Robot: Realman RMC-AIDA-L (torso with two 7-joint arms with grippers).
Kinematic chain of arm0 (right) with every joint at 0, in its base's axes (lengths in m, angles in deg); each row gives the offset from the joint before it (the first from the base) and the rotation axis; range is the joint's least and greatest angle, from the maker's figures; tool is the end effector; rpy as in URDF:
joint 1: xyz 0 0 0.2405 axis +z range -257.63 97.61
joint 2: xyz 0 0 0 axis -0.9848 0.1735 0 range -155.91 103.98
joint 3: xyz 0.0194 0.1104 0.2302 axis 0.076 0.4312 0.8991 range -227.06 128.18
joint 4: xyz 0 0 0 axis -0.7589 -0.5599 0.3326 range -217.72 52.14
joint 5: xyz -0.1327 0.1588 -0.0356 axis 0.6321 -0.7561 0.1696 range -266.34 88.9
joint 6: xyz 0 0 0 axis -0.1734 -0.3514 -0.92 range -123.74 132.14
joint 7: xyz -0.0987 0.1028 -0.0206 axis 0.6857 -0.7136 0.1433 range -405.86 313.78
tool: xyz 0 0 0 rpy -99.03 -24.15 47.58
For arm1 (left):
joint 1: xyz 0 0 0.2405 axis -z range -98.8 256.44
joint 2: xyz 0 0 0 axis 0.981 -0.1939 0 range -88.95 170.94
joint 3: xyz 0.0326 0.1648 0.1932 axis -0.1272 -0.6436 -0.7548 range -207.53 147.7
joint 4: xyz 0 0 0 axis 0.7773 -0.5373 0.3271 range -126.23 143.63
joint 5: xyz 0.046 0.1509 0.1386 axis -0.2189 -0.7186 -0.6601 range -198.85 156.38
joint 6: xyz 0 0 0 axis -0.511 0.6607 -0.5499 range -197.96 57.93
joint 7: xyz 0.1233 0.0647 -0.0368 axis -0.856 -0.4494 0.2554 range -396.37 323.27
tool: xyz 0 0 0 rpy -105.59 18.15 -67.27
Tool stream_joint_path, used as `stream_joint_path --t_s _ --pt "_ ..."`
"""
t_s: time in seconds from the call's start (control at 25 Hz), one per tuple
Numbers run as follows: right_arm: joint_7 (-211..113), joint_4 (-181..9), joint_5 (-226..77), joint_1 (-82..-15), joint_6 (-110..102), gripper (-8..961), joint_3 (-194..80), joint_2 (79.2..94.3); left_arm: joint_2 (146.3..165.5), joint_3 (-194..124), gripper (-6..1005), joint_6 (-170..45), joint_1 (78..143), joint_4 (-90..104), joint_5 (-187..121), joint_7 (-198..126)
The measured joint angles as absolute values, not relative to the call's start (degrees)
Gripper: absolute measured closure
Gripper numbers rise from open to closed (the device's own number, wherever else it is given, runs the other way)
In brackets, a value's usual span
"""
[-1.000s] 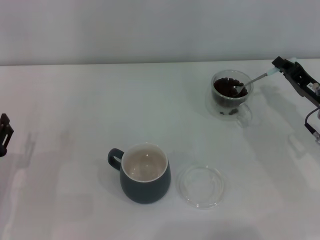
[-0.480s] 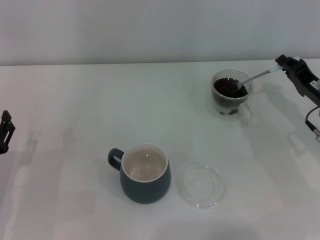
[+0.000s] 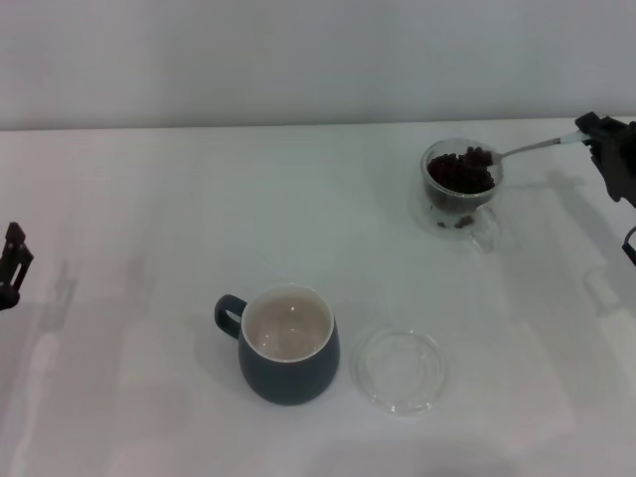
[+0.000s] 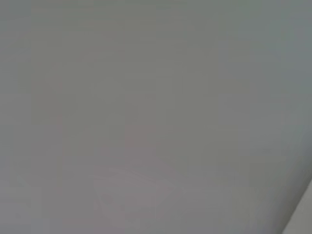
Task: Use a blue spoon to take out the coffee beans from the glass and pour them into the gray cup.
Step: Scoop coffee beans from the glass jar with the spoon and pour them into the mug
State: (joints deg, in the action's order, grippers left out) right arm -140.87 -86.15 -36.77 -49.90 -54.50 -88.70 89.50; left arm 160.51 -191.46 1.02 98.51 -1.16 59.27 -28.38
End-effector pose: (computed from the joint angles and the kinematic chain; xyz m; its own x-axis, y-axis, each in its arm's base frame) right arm 0.3555 0.3604 0.0194 -0.4036 -0.2099 -0.8905 -0.9133 0.0339 0.4060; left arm -0.3546 0.2845 -0.0259 0.6679 0.0215 0.7439 0.7434 -0.0665 -0.6655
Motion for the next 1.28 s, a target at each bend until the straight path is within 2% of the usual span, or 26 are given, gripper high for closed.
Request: stream_joint_path --t_s 0.48,0.96,1.28 --pt "-150.02 -90.33 -36.42 -50.96 -66.02 734 -103.60 89.08 160.45 -191.46 242 1.43 99.05 -1.23 59.27 -28.38" --pt "-152.18 -92.92 -36.89 -48.93 -69.71 727 -124.45 90.24 160.51 -191.46 243 1.28 100.06 -1.42 59.35 -28.38" --pt "-150.24 -93.41 -36.97 -48.38 -69.23 723 -127.85 90.24 160.53 -191.45 242 1.03 100.65 -1.50 59.42 -28.38"
